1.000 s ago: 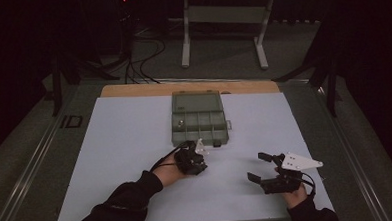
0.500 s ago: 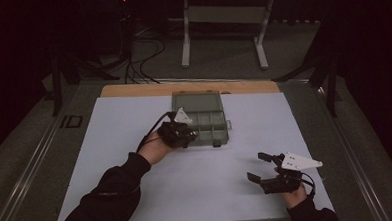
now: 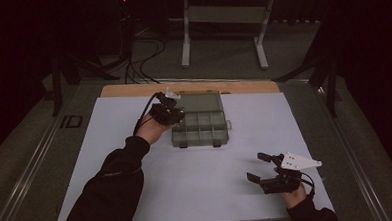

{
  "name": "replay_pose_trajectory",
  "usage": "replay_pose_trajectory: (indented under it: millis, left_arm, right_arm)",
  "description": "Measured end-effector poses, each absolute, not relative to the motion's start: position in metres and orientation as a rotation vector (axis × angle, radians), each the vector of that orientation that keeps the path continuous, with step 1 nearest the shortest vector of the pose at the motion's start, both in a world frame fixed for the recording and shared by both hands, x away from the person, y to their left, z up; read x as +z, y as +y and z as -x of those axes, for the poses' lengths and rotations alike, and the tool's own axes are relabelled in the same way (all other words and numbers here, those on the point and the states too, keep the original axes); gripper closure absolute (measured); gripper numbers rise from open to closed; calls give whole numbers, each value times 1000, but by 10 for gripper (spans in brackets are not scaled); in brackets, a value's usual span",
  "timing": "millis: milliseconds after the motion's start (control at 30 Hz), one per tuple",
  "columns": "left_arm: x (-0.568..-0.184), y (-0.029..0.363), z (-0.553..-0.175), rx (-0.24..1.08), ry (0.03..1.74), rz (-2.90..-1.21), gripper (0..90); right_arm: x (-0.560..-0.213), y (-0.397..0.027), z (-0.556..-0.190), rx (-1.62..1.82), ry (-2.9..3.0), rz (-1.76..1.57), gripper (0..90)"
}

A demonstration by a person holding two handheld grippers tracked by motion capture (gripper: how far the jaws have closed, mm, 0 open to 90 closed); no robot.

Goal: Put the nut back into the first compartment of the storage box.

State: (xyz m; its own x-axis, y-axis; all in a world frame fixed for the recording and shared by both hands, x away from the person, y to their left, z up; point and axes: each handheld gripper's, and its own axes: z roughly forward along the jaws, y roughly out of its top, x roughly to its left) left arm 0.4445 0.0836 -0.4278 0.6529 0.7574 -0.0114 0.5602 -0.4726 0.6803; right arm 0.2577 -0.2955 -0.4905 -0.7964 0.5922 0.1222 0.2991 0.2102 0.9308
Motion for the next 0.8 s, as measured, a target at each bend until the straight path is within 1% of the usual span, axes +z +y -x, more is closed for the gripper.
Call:
replay_pose_trajectory:
  millis: [133, 167, 367, 467, 533, 633, 700, 733, 800]
  left_arm:
    - [-439, 86, -457, 392, 1094, -2214, 697]
    - [-442, 85, -459, 374, 1104, -2210, 697]
    - [-457, 77, -468, 383, 1133, -2250, 697]
    - [-464, 74, -471, 364, 1152, -2295, 686]
    - [-465, 73, -471, 382, 1156, -2302, 615]
    - [-459, 75, -470, 398, 1171, -2273, 559]
    - [-454, 76, -468, 410, 1173, -2259, 488]
    - [-452, 78, -467, 413, 1168, -2260, 475]
    - [-447, 82, -463, 402, 1164, -2240, 417]
  right_arm:
    - [-491, -296, -258, 1617, 2226, -850, 143]
    - [-491, -296, -258, 1617, 2226, -850, 143]
    - [-492, -296, -259, 1622, 2229, -849, 143]
    - [-492, -296, -259, 1623, 2233, -849, 143]
    - [-492, -296, -258, 1624, 2231, -845, 143]
    - [-492, -297, -258, 1626, 2231, -852, 143]
    - [-491, -296, -258, 1625, 2231, -847, 143]
    - [-491, -296, -258, 1625, 2231, -847, 143]
    - [-491, -297, -258, 1627, 2229, -849, 143]
